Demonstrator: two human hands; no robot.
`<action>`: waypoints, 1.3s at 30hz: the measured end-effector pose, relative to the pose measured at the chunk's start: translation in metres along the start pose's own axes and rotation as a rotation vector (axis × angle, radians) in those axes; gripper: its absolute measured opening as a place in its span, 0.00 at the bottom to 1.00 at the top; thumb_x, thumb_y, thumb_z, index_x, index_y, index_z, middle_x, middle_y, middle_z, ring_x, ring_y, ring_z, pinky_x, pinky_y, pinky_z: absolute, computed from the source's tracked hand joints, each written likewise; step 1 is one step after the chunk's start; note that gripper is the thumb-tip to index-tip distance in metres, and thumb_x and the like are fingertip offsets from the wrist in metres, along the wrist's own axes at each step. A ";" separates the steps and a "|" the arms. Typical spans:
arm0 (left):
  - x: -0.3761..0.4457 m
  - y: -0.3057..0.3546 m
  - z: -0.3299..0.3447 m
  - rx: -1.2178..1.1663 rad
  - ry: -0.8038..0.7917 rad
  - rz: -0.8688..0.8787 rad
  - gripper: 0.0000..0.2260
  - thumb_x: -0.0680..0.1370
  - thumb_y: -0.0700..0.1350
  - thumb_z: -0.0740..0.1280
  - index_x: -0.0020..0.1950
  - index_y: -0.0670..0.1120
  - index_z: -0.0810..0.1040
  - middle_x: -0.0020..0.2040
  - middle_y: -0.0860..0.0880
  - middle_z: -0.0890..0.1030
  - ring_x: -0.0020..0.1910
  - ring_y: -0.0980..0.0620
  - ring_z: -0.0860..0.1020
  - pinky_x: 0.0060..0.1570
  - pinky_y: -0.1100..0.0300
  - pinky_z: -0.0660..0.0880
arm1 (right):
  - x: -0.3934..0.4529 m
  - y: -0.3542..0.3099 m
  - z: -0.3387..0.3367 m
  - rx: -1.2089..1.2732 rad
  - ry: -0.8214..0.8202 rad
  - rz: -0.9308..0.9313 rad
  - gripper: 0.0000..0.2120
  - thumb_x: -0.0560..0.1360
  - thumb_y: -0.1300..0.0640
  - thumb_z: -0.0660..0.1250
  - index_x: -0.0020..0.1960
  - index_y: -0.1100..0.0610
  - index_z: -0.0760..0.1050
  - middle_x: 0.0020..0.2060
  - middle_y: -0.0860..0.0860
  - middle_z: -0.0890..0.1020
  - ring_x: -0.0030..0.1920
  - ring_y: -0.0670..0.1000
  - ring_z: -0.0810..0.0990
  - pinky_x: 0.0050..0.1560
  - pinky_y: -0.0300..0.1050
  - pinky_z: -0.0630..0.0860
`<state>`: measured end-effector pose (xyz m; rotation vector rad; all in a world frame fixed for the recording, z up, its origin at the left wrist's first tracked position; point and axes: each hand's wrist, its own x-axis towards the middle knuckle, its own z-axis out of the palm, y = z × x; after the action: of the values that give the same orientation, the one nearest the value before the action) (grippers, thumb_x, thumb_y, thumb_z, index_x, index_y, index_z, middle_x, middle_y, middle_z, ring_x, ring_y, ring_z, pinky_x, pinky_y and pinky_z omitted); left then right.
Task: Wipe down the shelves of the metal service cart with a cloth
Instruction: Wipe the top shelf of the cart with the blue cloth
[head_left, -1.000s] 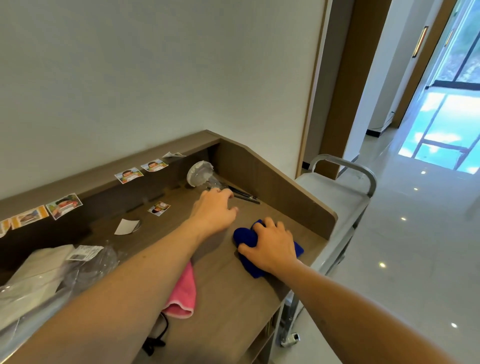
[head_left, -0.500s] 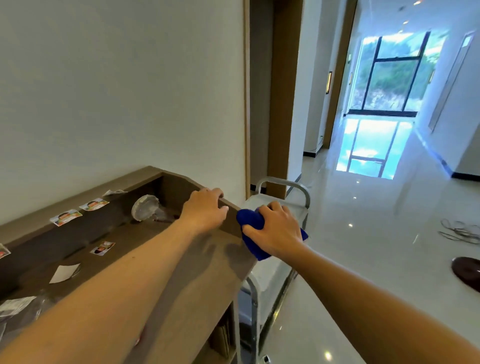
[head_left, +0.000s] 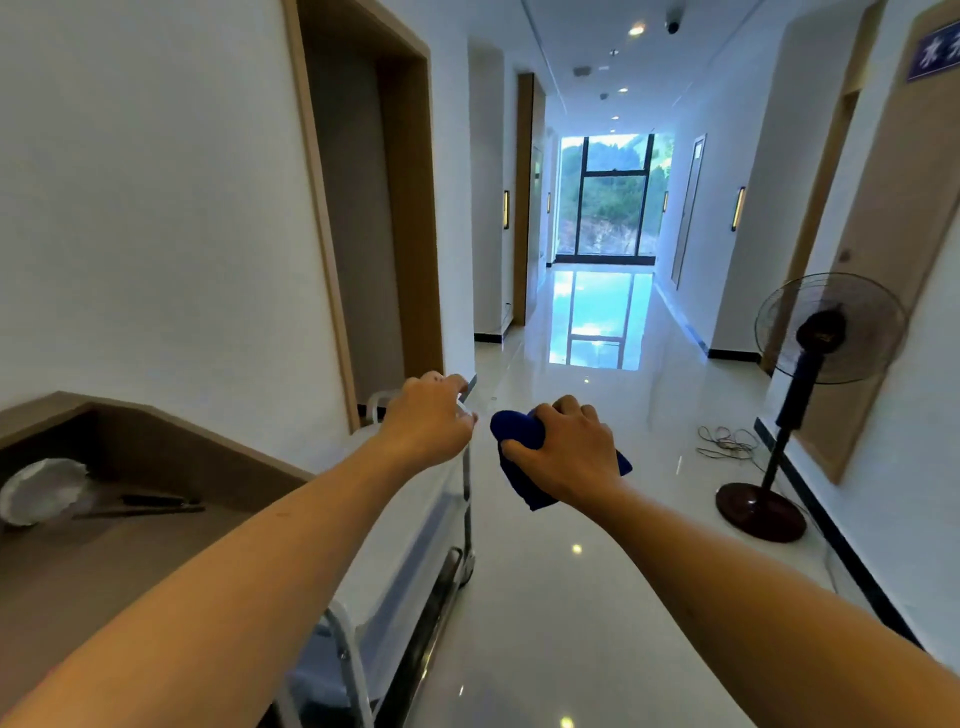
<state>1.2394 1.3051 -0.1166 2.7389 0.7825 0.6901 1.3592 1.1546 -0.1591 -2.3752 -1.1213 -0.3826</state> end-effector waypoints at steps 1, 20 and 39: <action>0.005 0.013 0.008 -0.009 -0.012 0.007 0.19 0.78 0.54 0.68 0.67 0.51 0.74 0.62 0.47 0.77 0.58 0.46 0.74 0.58 0.45 0.77 | 0.000 0.014 -0.006 -0.011 -0.002 0.014 0.27 0.74 0.33 0.64 0.64 0.50 0.75 0.58 0.51 0.77 0.56 0.52 0.73 0.55 0.51 0.74; 0.179 0.071 0.169 -0.101 -0.174 0.148 0.22 0.78 0.56 0.66 0.71 0.52 0.70 0.68 0.46 0.74 0.65 0.44 0.72 0.62 0.47 0.73 | 0.114 0.172 0.021 -0.105 -0.025 0.218 0.26 0.75 0.35 0.63 0.64 0.51 0.75 0.59 0.52 0.76 0.57 0.54 0.73 0.58 0.55 0.73; 0.338 -0.166 0.214 -0.101 -0.146 -0.222 0.20 0.78 0.54 0.67 0.69 0.52 0.72 0.66 0.47 0.75 0.62 0.45 0.73 0.59 0.46 0.76 | 0.356 0.065 0.230 -0.078 -0.211 -0.006 0.27 0.74 0.32 0.61 0.64 0.49 0.75 0.58 0.50 0.76 0.56 0.52 0.73 0.57 0.54 0.75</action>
<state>1.5245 1.6125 -0.2276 2.5273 0.9696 0.4654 1.6427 1.4707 -0.2161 -2.5275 -1.2265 -0.1832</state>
